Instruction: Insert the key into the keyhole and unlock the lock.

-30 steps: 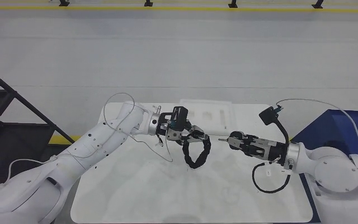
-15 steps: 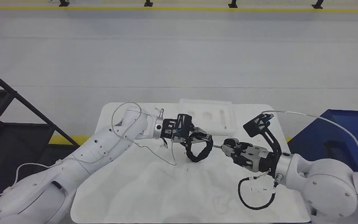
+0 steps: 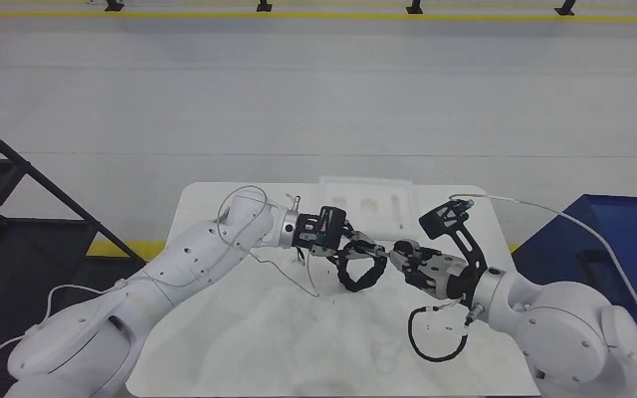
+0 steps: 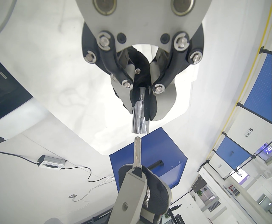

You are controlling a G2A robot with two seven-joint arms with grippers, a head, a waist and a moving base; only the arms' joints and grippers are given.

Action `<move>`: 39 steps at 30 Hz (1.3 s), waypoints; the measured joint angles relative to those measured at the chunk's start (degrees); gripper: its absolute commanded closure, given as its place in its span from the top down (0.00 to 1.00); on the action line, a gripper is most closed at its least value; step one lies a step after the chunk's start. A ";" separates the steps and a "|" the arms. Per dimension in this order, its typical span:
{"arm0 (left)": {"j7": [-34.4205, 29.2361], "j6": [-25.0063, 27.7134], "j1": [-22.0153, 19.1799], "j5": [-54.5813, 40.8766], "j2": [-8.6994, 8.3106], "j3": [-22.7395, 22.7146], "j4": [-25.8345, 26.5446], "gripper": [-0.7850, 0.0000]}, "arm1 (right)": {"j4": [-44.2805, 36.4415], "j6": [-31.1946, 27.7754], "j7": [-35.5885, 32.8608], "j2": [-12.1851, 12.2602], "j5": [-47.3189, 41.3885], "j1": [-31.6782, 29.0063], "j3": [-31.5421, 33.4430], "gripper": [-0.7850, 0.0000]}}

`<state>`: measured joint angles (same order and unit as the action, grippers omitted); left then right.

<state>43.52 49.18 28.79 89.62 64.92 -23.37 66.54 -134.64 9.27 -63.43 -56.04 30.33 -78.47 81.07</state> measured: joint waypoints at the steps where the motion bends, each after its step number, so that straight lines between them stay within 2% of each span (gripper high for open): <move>1: 0.38 0.08 -0.05 0.26 0.14 0.01 -0.28 0.00 | 0.00 0.20 0.01 0.01 0.17 0.07 -0.07 0.00; 14: 5.35 1.64 -0.16 2.99 1.63 -0.12 -3.46 0.00 | 0.00 0.71 -1.18 0.26 2.00 0.63 -0.69 0.00; 25: 6.76 2.64 -0.27 4.63 2.63 -0.27 -4.85 0.00 | 0.00 -0.56 -1.58 0.46 2.39 0.75 -1.05 0.00; 39: 7.93 3.49 -0.95 9.48 3.20 -0.12 -5.00 0.00 | 0.00 -1.92 -8.10 0.93 4.93 3.69 -3.14 0.00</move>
<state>51.45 52.67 27.84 99.10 68.12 -23.49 61.55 -134.65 7.35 -71.53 -55.11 35.26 -74.78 77.93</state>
